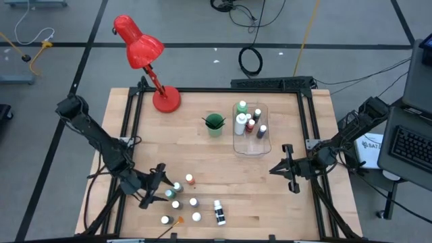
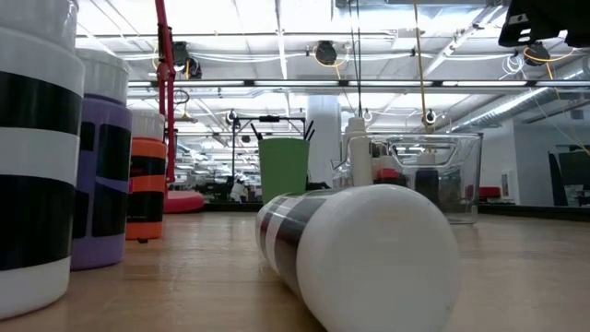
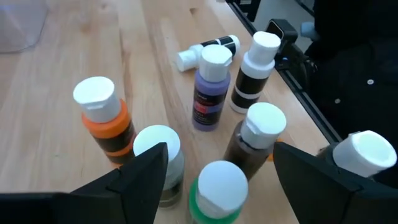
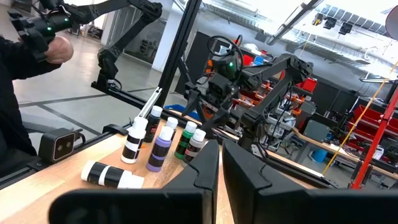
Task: Pick & Place Paint Supplies
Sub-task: Put the green paint bottle into the transparent bin
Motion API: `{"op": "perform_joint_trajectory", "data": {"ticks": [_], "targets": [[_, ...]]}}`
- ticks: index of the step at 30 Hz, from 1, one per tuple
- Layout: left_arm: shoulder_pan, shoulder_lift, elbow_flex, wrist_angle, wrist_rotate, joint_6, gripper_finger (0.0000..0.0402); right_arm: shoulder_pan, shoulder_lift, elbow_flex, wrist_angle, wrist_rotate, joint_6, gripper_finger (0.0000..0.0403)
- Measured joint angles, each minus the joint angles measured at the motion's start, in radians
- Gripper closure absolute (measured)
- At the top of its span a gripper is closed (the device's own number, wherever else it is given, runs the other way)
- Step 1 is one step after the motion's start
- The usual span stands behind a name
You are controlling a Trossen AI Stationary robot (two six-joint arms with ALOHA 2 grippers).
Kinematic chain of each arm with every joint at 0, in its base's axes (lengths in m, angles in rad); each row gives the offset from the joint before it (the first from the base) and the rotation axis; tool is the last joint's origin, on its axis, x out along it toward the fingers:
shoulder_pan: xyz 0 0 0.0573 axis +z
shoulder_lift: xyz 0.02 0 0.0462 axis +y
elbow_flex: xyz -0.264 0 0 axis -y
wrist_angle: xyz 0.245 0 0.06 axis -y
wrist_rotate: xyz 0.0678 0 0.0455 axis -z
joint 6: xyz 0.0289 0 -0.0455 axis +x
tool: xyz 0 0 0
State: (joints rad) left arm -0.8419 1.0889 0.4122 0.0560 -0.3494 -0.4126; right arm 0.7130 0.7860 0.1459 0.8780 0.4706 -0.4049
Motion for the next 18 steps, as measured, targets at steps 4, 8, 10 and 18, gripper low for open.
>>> {"op": "perform_joint_trajectory", "data": {"ticks": [4, 8, 10, 18], "targets": [[-0.006, -0.005, 0.0, 0.004, 0.001, 0.011, 0.0105, 0.0, 0.0, 0.0, 0.0, 0.0, 0.0, 0.0387], [-0.007, -0.019, 0.0, -0.001, 0.003, 0.024, 0.0105, 0.0, 0.0, 0.0, 0.001, 0.0, 0.0, 0.0387], [-0.01, -0.023, -0.001, -0.004, 0.002, 0.034, 0.0106, 0.0, 0.0, 0.0, 0.0, 0.0, 0.0, 0.0387], [-0.025, -0.023, -0.002, -0.009, -0.071, 0.091, 0.0106, 0.0, 0.0, 0.0, 0.0, 0.0, 0.0, 0.0387]]}}
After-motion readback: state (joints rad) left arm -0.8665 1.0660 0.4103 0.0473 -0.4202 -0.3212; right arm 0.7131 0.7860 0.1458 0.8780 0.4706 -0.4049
